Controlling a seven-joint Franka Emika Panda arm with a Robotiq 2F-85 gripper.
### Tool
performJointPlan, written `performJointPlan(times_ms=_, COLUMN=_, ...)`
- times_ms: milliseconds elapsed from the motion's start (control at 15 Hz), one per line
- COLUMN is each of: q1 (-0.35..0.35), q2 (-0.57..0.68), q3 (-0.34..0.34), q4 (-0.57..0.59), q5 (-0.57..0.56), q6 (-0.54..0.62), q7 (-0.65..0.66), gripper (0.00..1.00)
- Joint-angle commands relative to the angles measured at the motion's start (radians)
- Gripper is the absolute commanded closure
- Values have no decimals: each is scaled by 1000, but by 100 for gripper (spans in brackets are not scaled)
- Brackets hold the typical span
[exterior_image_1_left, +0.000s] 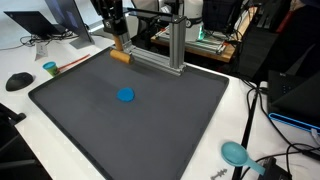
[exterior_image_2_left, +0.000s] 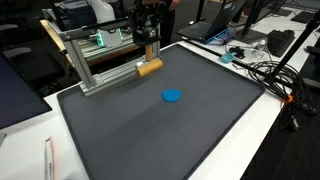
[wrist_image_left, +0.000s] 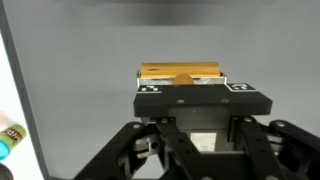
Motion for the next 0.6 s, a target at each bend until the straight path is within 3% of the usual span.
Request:
performJointPlan(times_ms=0, q1=33, q2=-166, q3=1, q4=-169, q5=-21, q6=64, q7=81, gripper=78)
performJointPlan(times_ms=533, q1=76, q2=-340, q3=41, q4=-318, q5=-44, q6=19, q7=156, gripper=78)
